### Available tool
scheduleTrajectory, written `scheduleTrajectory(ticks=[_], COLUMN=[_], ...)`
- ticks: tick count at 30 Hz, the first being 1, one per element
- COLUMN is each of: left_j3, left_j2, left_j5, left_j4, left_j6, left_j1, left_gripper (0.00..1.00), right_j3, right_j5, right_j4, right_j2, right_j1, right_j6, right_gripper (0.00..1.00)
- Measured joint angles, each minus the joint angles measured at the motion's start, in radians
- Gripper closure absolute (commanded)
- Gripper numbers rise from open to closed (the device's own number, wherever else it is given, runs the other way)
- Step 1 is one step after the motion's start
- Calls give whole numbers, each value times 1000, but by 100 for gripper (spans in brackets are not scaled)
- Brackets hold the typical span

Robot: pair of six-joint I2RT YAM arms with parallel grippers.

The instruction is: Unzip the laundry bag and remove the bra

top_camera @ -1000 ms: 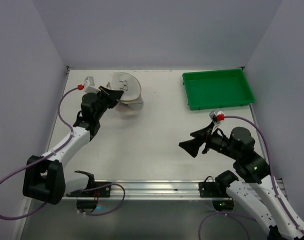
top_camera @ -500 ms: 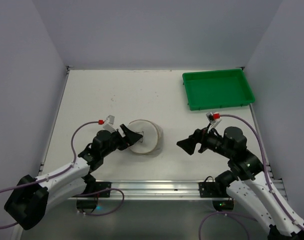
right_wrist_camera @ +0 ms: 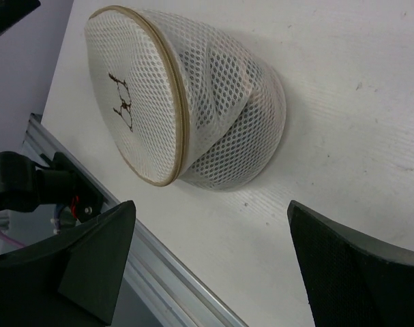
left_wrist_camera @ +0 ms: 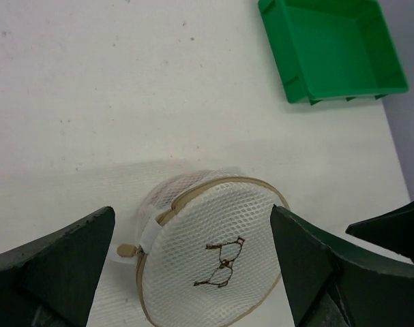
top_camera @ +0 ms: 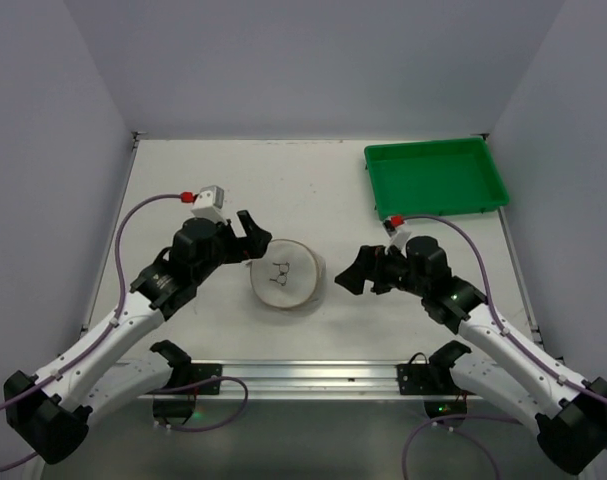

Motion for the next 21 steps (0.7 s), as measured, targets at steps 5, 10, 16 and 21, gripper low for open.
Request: scheduleTrajectory(ticks=[5, 10, 16, 21], left_j3=[73, 18, -77, 4], left_j2=[125, 92, -33, 100], left_j5=[47, 73, 60, 80], left_j4=[-51, -84, -88, -72], left_j6=[100, 79, 60, 143], left_j1=[0, 0, 0, 0], left_gripper=[0, 3, 4, 2], right_j3=[4, 21, 45, 21], right_j5=[40, 69, 70, 71], right_j4=[61, 80, 128, 193], right_j2=[104, 177, 211, 258], right_j1=[64, 100, 112, 168], right_j6=[31, 39, 55, 108], right_gripper=[7, 11, 16, 18])
